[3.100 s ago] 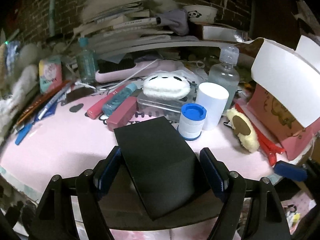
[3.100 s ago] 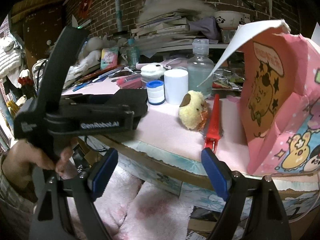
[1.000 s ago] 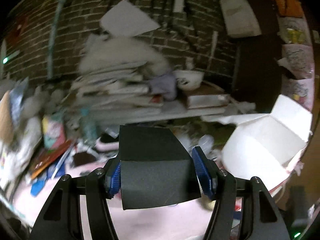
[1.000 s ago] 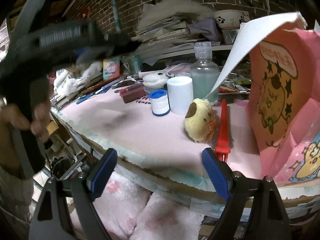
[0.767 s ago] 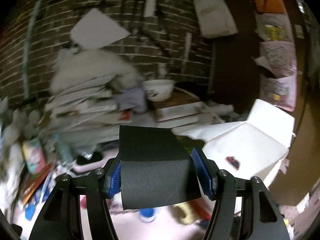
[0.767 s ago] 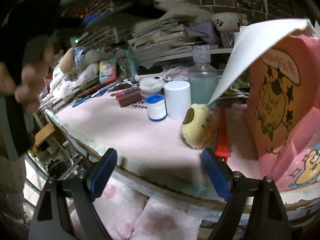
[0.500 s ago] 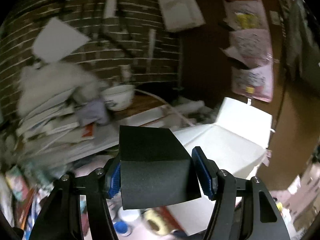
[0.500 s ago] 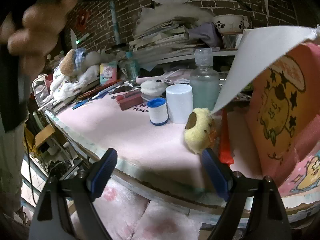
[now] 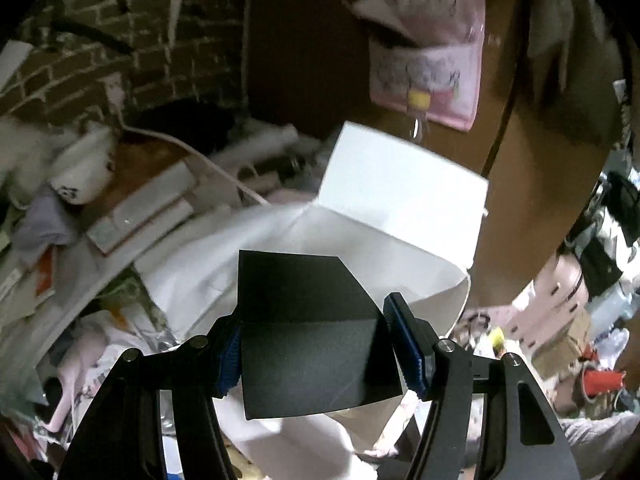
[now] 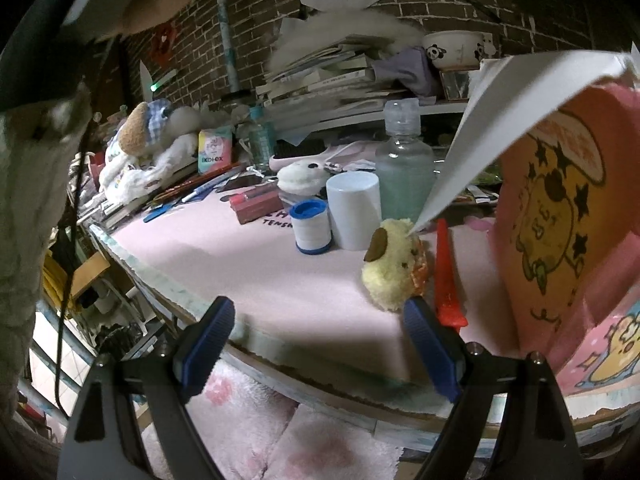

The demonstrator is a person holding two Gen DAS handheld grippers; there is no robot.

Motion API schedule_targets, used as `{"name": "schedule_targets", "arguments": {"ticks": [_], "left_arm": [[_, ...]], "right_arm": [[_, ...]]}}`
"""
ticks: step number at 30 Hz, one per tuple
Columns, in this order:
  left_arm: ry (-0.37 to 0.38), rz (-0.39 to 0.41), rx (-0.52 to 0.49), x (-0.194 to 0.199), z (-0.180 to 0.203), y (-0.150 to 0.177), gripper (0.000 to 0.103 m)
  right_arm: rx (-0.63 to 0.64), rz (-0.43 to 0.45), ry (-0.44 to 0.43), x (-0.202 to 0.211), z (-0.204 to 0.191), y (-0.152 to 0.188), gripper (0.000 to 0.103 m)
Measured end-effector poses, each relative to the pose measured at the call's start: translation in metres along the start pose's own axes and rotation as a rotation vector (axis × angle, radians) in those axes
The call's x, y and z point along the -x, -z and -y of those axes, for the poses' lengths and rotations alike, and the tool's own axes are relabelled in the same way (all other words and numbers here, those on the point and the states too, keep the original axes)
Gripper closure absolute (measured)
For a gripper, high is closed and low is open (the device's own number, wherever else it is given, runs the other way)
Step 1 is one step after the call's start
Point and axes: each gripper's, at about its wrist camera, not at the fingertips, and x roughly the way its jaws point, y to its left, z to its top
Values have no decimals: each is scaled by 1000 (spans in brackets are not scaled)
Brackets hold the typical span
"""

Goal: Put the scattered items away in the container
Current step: 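Carry the foam square in the left gripper into the white box and release, then grasp the yellow plush chick with the right gripper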

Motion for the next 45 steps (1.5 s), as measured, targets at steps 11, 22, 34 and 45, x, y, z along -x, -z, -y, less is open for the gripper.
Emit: {"name": "schedule_targets", "arguments": {"ticks": [11,22,34,45], "left_arm": [[-25,-148,-70,-29,13,-3,33],[-111,-124,-137,-24,20,-3,23],[-212,27,-61,36,-9,15,23],[-445,184,194,100,-77,107,23]], "right_arm": [[-3,-2,-5,0,0,0,18],[-8,-7,-8,0,1,2,18],[4,19,22,5,-3,2,18],[17,75,150,4,-13,9,18]]}}
